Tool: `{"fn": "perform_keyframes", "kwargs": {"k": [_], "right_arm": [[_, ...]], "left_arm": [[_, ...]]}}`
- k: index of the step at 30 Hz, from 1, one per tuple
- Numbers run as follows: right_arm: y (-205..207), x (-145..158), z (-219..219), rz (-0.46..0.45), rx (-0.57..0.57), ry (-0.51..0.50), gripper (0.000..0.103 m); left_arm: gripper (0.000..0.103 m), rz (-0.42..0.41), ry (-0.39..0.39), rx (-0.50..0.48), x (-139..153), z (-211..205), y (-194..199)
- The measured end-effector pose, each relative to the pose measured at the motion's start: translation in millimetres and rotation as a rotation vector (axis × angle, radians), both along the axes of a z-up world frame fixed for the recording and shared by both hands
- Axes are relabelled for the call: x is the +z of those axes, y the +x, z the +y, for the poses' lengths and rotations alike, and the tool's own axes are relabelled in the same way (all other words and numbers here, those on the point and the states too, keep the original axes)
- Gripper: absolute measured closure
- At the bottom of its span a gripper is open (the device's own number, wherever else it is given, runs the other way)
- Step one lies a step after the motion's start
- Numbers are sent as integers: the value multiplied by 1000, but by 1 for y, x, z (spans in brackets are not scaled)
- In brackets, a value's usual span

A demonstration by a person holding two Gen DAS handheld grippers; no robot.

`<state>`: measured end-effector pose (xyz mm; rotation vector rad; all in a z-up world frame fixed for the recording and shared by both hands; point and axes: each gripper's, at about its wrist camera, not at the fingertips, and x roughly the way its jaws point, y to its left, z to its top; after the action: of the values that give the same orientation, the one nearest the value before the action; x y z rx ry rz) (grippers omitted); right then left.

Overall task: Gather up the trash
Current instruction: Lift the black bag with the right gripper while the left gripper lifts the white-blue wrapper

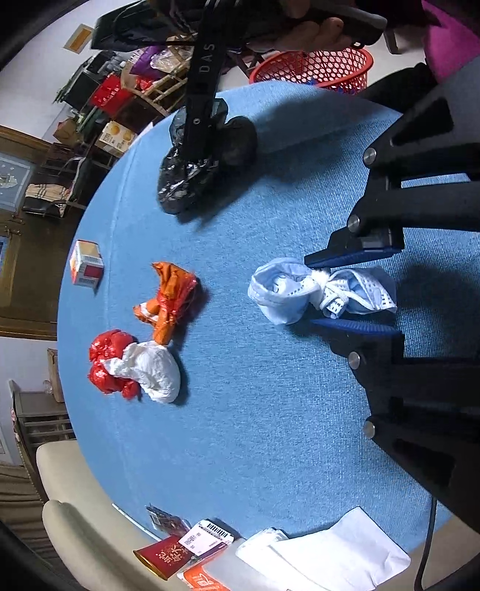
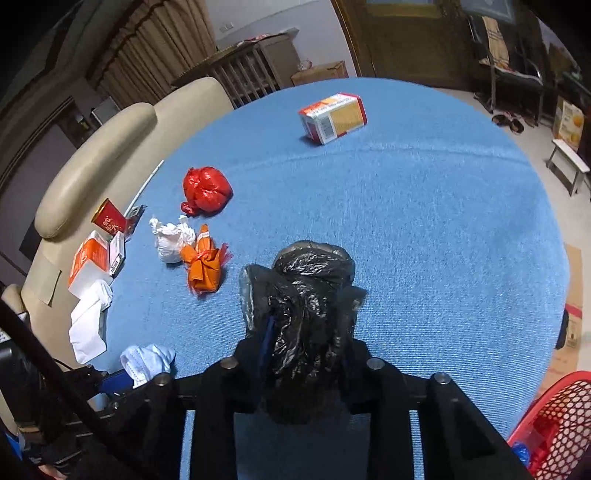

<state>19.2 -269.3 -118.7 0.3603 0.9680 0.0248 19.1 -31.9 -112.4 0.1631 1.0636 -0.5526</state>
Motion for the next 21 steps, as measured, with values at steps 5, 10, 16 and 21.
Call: {"fn": "perform_keyframes", "kwargs": {"k": [5, 10, 16, 21], "right_arm": [[-13, 14, -7, -46, 0, 25, 73], [-26, 23, -18, -70, -14, 54, 75], [-34, 22, -33, -61, -37, 145, 74], [-23, 13, -32, -35, -52, 172, 33]], "left_arm": [[75, -26, -24, -2, 15, 0, -3], [75, -51, -32, -8, 29, -6, -7], [75, -54, -40, -1, 38, -13, -10], [75, -49, -47, 1, 40, -14, -15]]}}
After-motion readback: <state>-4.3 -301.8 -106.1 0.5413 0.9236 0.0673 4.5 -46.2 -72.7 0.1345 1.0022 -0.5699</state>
